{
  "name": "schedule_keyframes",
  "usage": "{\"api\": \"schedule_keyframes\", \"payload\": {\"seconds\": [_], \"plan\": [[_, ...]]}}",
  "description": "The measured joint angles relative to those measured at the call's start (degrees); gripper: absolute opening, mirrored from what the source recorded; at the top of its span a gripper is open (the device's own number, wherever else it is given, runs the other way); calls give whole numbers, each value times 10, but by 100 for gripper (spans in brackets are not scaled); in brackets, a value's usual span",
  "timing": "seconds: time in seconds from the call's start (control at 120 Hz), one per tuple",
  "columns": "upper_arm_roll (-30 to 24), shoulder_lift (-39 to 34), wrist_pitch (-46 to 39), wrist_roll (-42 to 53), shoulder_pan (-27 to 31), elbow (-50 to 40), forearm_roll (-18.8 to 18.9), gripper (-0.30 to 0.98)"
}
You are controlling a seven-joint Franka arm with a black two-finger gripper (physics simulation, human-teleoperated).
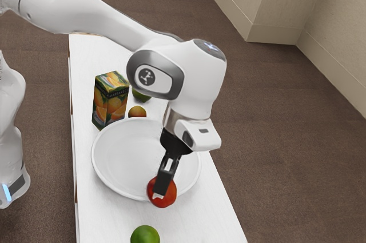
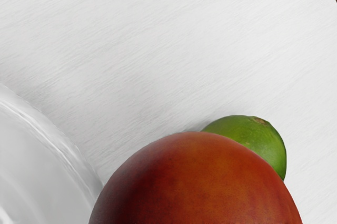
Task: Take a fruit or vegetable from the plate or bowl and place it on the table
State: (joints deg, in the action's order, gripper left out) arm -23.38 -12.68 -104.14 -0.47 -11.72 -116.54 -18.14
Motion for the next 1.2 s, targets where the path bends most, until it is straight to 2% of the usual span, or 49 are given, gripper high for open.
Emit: {"api": "schedule_keyframes", "payload": {"seconds": [0.575, 0.675, 0.808, 1.067, 1.108, 1.2], "plan": [[12, 116, -12, 0, -3, 88, 44, 14], [29, 127, -13, 0, -17, 98, 50, 14], [-20, 130, -13, 0, 36, 102, 53, 15], [4, 148, -14, 0, 9, 110, 56, 14], [4, 150, -16, 0, 5, 111, 55, 19], [6, 157, -22, 0, -4, 110, 50, 39]]}}
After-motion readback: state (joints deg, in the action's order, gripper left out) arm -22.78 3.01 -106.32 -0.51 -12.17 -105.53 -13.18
